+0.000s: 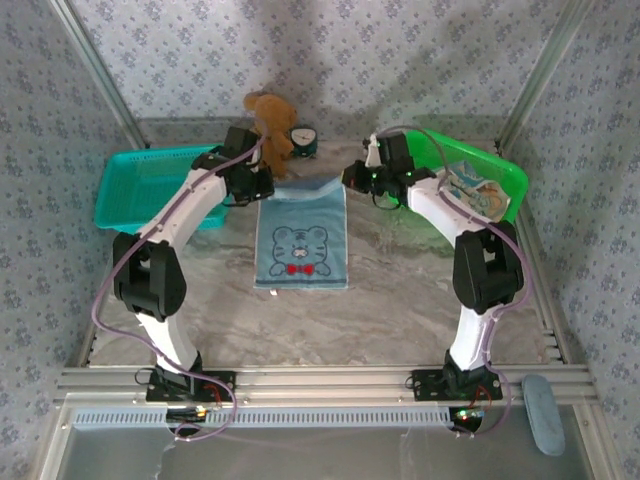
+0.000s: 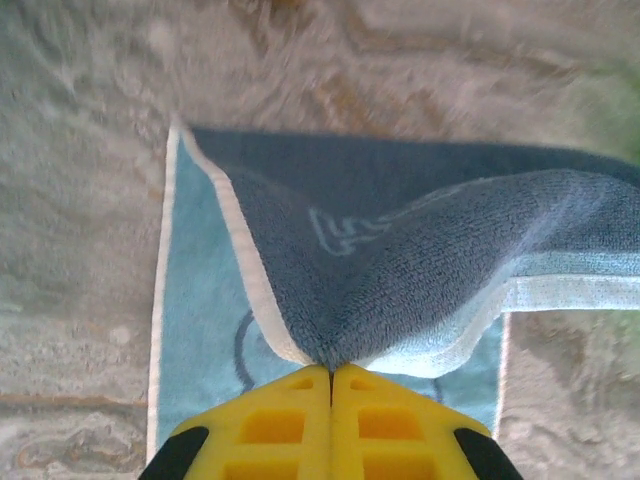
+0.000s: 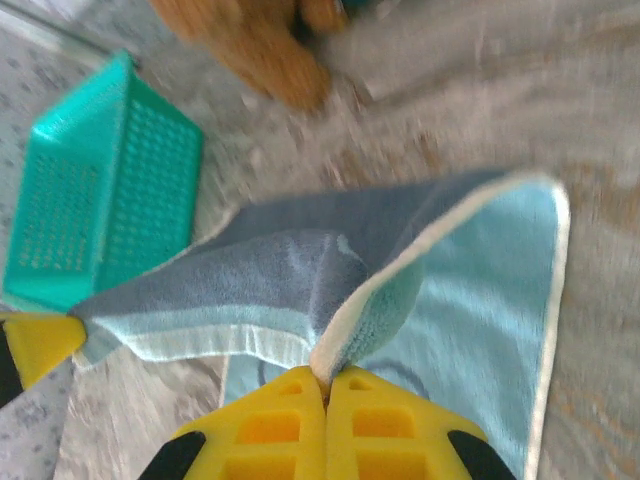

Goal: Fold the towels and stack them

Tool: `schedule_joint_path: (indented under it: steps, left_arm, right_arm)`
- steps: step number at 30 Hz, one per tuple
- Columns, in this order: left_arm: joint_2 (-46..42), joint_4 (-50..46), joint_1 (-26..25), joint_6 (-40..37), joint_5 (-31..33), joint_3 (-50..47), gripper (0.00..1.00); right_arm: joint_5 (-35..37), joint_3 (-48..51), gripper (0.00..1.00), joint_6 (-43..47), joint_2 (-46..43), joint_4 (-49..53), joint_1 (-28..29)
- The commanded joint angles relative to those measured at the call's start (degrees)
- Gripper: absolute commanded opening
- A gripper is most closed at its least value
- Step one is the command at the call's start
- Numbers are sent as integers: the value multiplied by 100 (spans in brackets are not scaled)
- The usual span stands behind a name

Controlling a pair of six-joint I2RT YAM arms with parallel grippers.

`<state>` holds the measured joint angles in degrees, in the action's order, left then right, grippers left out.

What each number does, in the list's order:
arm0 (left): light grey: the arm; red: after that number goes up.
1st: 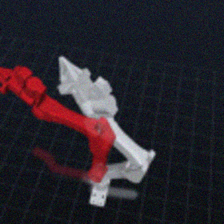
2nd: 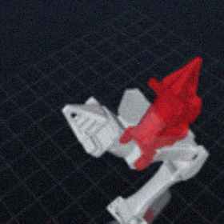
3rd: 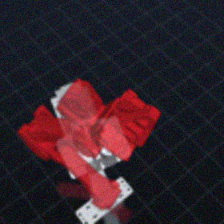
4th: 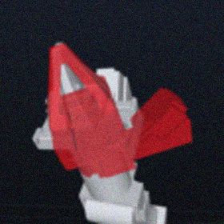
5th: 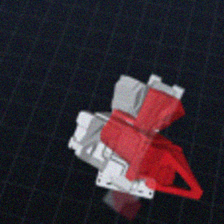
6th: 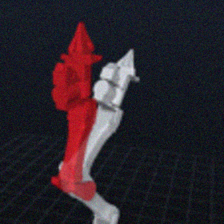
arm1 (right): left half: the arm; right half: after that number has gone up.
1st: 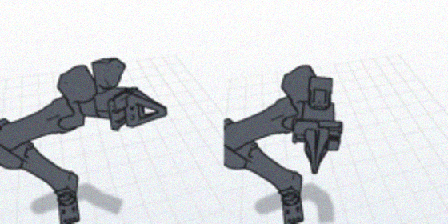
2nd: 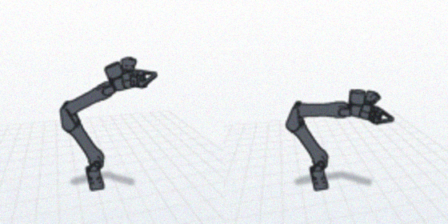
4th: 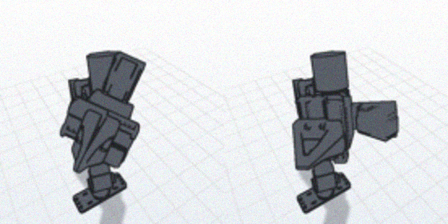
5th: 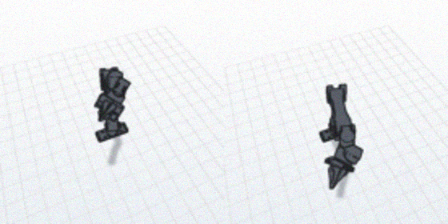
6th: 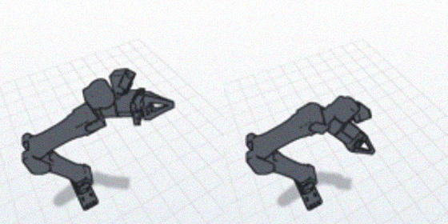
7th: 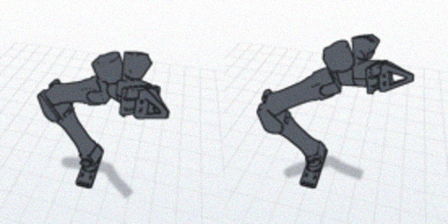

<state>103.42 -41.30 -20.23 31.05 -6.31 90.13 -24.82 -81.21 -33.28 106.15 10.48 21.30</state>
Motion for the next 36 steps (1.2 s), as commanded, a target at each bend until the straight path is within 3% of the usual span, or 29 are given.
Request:
schedule_joint_path:
  steps: [1,15,36]
  left_arm:
    - [-494,210,45,110,-154,-487,0]
    - [-1589,482,15,368,-188,-2348,0]
    - [-2369,420,-363,751,-163,-3229,0]
  right_arm:
    - [-81,493,0,-234,-402,-231,164]
    - [482,2244,0,-573,-1317,-473,817]
    - [882,3049,0,-610,-1950,-252,1279]
